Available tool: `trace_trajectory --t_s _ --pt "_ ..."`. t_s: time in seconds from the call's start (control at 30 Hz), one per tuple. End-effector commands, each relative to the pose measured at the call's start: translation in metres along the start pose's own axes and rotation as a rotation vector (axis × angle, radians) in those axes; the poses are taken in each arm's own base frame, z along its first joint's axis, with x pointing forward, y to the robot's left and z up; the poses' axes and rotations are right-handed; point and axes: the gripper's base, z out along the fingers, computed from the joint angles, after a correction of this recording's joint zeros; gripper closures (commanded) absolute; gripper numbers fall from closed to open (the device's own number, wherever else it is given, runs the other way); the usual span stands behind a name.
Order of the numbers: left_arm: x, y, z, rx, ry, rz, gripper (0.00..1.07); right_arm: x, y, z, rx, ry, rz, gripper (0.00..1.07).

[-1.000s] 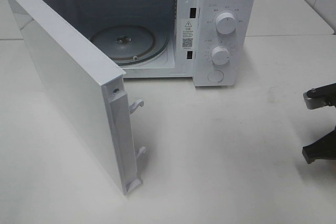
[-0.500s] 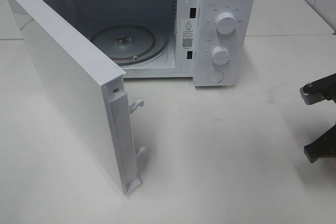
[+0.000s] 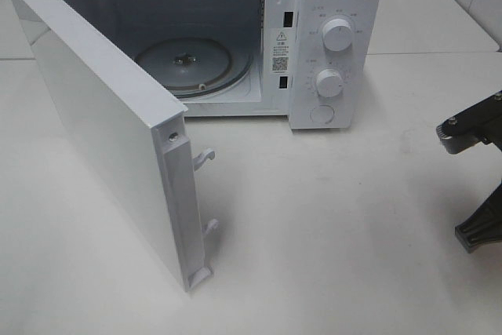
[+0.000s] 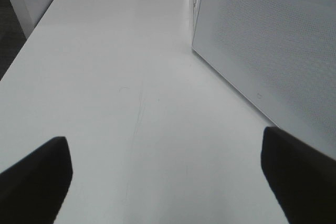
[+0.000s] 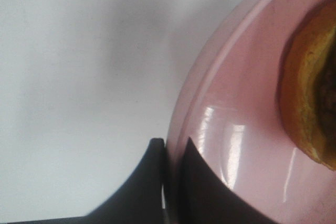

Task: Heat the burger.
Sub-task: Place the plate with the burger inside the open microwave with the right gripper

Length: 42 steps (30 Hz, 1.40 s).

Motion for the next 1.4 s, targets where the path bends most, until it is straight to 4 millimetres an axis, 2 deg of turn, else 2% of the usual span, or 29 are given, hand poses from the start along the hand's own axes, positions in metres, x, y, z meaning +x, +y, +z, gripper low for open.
trace_trajectory --t_s 0.03,0.17,0.9,0.97,1.17,1.23,1.33,1.4 --pt "0.0 0.0 -0.003 0.004 -0.034 0.002 0.17 0.002 -0.004 -0.007 0.059 -0.025 -0.057 1.07" --pt "0.0 0.0 -0.003 0.004 -0.034 0.002 0.17 0.006 0.005 -0.017 0.059 -0.056 -0.142 1.07" --pt "0.0 0.0 -0.003 0.004 -0.034 0.002 0.17 0.021 0.049 -0.042 0.043 -0.195 -0.522 1.07" --pt "0.0 0.0 -0.003 0.004 -0.034 0.002 0.17 0.025 0.057 -0.047 0.036 -0.227 -0.601 1.07" --pt "0.0 0.0 -0.003 0.004 -0.034 0.002 0.17 0.028 0.065 -0.051 0.034 -0.258 -0.694 1.07" --pt "0.0 0.0 -0.003 0.004 -0.034 0.002 0.17 0.032 0.073 -0.055 0.02 -0.3 -0.783 1.07" --pt "0.0 0.0 -0.003 0.004 -0.034 0.002 0.17 0.033 0.075 -0.056 0.015 -0.312 -0.807 1.07" --pt "0.0 0.0 -0.003 0.004 -0.034 0.002 0.17 0.036 0.083 -0.06 0.008 -0.36 -0.904 1.07"
